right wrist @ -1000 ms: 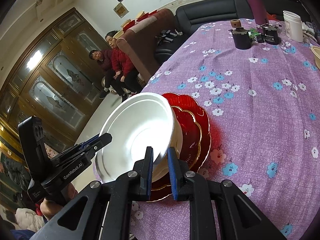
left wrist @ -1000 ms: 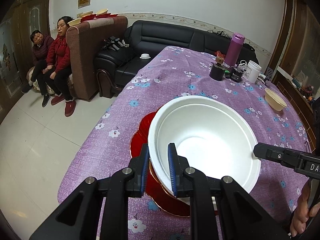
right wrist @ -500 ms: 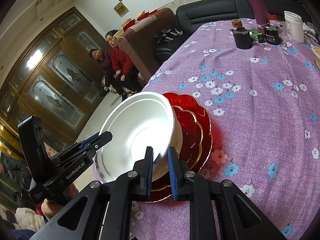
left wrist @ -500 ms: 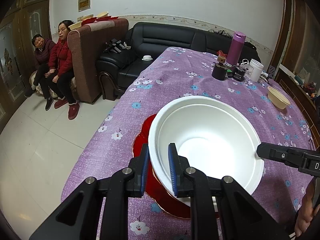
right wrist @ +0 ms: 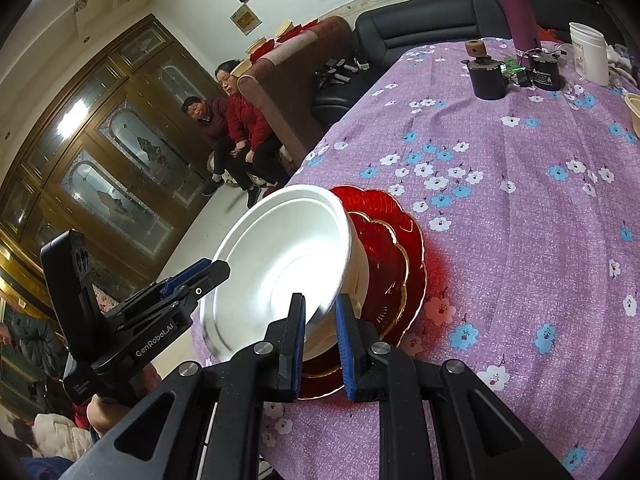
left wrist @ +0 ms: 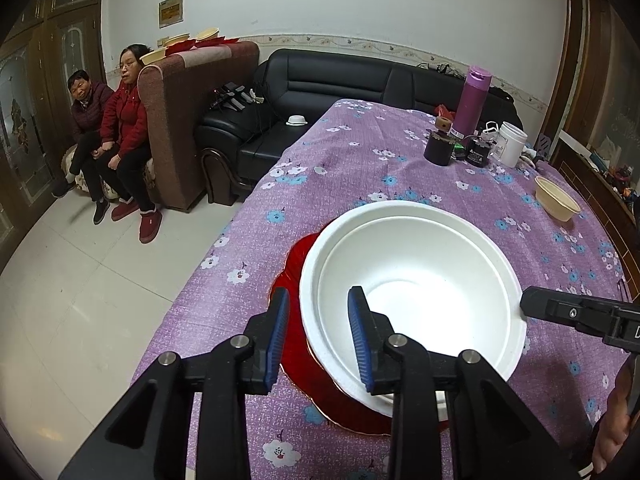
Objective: Organize plates and bowls
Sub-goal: 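Lower the white bowl onto the cream bowl with both tools, then open both tools to release the white bowl and withdraw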
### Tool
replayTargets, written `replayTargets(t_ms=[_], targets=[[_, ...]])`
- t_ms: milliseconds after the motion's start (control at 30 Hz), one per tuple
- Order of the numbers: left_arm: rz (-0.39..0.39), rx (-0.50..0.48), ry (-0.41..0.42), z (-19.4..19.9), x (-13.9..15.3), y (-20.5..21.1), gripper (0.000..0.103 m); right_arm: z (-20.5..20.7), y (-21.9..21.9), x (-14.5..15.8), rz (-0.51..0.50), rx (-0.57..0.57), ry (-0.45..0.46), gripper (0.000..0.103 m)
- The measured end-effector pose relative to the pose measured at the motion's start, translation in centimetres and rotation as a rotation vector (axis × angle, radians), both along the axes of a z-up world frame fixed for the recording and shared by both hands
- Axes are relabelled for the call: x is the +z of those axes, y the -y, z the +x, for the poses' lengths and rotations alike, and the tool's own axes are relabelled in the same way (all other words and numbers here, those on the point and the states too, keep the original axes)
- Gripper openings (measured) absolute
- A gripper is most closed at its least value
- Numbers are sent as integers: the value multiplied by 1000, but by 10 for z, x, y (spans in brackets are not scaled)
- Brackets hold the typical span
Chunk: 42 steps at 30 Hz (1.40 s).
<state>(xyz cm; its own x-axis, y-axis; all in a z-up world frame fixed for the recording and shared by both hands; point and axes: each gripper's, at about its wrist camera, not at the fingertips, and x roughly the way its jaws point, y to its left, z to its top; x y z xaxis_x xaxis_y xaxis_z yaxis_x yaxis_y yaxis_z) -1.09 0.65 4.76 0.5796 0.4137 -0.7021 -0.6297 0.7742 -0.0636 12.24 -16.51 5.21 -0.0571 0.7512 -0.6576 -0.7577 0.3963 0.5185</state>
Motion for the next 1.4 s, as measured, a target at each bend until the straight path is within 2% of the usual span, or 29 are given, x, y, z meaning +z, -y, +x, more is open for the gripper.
replayTargets(t_ms=[567, 767, 933, 1100, 1233, 1400], targets=[[62, -32, 16, 2, 32, 33, 32, 11, 38, 12, 69, -50, -9, 18], [68, -122, 38, 23, 49, 62, 36, 27, 63, 14, 102, -95, -28, 18], [52, -259, 25, 61, 51, 103, 36, 48, 92, 13, 125, -170, -44, 18], [28, -409, -16, 103, 36, 152, 39, 76, 131, 11, 145, -272, -65, 18], [18, -511, -90, 147, 0, 192, 41, 106, 168, 7, 143, -386, -78, 18], [-7, -525, -174, 195, -46, 209, 40, 144, 213, 8, 129, -531, -99, 18]])
